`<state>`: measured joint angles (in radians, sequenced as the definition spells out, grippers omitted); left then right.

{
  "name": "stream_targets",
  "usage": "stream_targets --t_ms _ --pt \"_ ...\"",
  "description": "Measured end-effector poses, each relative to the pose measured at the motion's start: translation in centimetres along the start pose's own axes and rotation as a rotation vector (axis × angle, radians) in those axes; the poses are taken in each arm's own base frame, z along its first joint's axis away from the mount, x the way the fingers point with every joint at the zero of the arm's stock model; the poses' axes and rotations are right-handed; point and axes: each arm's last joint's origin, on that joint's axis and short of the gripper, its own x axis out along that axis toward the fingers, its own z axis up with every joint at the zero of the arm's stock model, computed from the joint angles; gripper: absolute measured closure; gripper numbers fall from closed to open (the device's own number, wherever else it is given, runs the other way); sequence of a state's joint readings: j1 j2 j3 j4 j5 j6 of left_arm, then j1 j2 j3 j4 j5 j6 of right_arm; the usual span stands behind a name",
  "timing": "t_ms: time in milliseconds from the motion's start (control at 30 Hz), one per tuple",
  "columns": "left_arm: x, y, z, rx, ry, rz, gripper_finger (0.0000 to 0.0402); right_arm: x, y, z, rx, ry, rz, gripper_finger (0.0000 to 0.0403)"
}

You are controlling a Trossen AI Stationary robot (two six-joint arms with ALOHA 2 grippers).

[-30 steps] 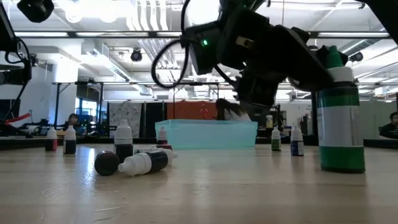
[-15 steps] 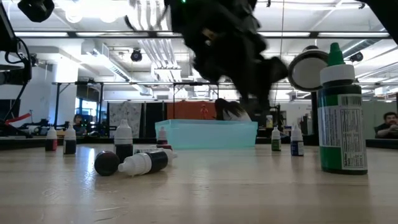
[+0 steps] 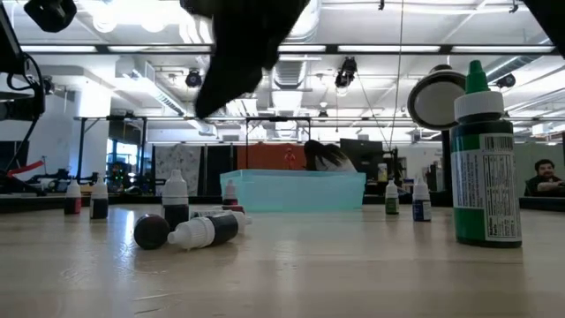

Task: Pick & Place food coloring
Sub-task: Adjust the green big food coloring bottle

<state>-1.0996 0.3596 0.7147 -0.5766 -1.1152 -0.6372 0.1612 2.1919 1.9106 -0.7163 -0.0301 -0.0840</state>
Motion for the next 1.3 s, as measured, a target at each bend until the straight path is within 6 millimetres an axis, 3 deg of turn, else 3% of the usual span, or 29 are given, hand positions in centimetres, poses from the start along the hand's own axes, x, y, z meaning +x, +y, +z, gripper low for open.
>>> stream_targets --t_ms 333,733,1067,1300 --pt "0.0 0.0 0.0 -0.021 0.0 0.0 0.0177 4.0 -0.3 -1.6 -0.125 0.094 0.009 0.0218" --pt "0.0 0.0 0.0 -0.025 0.0 0.0 0.0177 5.9 -0.5 -2.4 -0.246 0.131 0.016 0.0243" --pt "0.0 0.0 0.0 -0.025 -0.001 0.002 0.0177 6.5 -1.5 -2.5 -0.258 0.108 -0.002 0.0267" --pt "0.0 0.0 0.0 -0.019 -0.002 0.003 0.0177 8.5 -1.8 -3.3 -0.225 0.135 0.002 0.0266"
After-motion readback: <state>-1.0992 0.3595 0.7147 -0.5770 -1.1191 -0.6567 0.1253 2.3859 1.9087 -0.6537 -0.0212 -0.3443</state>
